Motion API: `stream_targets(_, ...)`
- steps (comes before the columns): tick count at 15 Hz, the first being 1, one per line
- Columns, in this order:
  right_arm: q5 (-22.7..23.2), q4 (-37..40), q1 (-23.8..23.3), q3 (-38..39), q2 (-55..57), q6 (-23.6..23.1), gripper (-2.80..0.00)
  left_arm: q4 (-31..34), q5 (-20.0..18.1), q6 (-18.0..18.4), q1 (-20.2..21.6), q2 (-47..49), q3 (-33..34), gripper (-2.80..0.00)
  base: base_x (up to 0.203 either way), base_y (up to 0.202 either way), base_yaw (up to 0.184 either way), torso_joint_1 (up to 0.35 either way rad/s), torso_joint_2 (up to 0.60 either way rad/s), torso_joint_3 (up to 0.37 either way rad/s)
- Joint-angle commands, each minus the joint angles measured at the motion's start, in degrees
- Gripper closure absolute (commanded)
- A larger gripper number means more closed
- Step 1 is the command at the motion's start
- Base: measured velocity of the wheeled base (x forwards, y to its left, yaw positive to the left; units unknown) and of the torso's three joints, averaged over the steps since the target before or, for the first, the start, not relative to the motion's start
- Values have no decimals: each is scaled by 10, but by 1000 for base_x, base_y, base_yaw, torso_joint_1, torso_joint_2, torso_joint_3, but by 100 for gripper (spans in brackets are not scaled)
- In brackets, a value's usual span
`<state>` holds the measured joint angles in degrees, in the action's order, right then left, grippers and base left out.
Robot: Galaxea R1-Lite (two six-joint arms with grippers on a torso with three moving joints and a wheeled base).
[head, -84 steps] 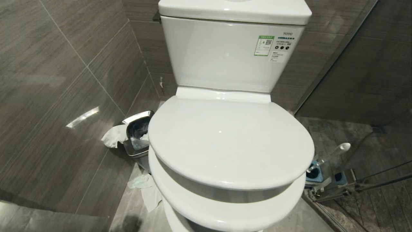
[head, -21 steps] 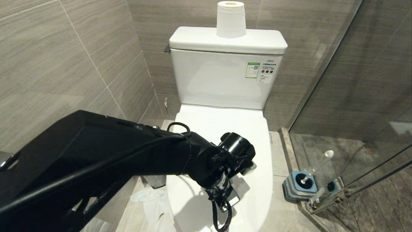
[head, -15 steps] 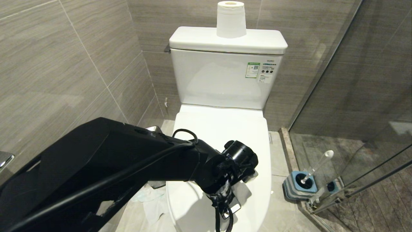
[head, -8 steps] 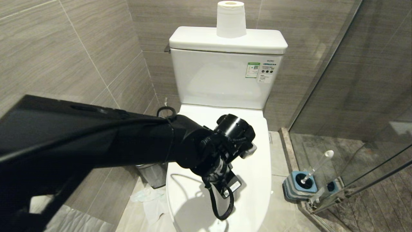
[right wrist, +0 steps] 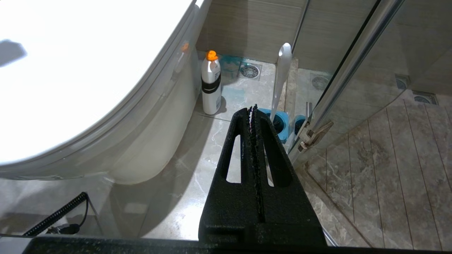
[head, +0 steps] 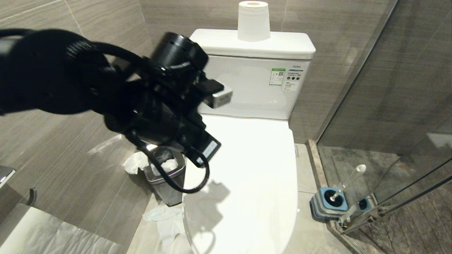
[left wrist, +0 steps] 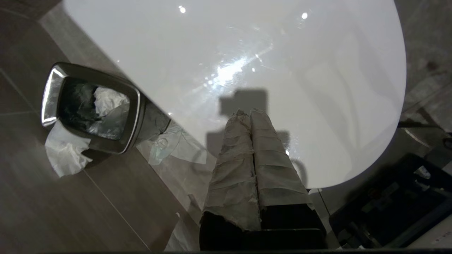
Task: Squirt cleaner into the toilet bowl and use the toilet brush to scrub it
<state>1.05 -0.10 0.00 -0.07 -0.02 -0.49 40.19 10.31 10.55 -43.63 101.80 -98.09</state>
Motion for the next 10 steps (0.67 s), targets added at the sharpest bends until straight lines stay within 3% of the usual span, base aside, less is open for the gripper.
stream_targets(1, 0, 0, 0, 0, 0, 0, 0, 39, -21, -12, 54, -88, -19, 0, 0, 0, 0, 0, 0, 0)
stream_targets(4, 0, 0, 0, 0, 0, 0, 0, 69, -75, -48, 120, -150, -32, 0, 0, 0, 0, 0, 0, 0)
stream_targets(6, 0, 0, 0, 0, 0, 0, 0, 68, -104, -76, 138, -189, -59, 0, 0, 0, 0, 0, 0, 0)
stream_targets(8, 0, 0, 0, 0, 0, 0, 0, 36, -123, -88, 140, -230, -83, 0, 0, 0, 0, 0, 0, 0)
stream_targets(10, 0, 0, 0, 0, 0, 0, 0, -36, -101, -81, 143, -266, -88, 0, 0, 0, 0, 0, 0, 0)
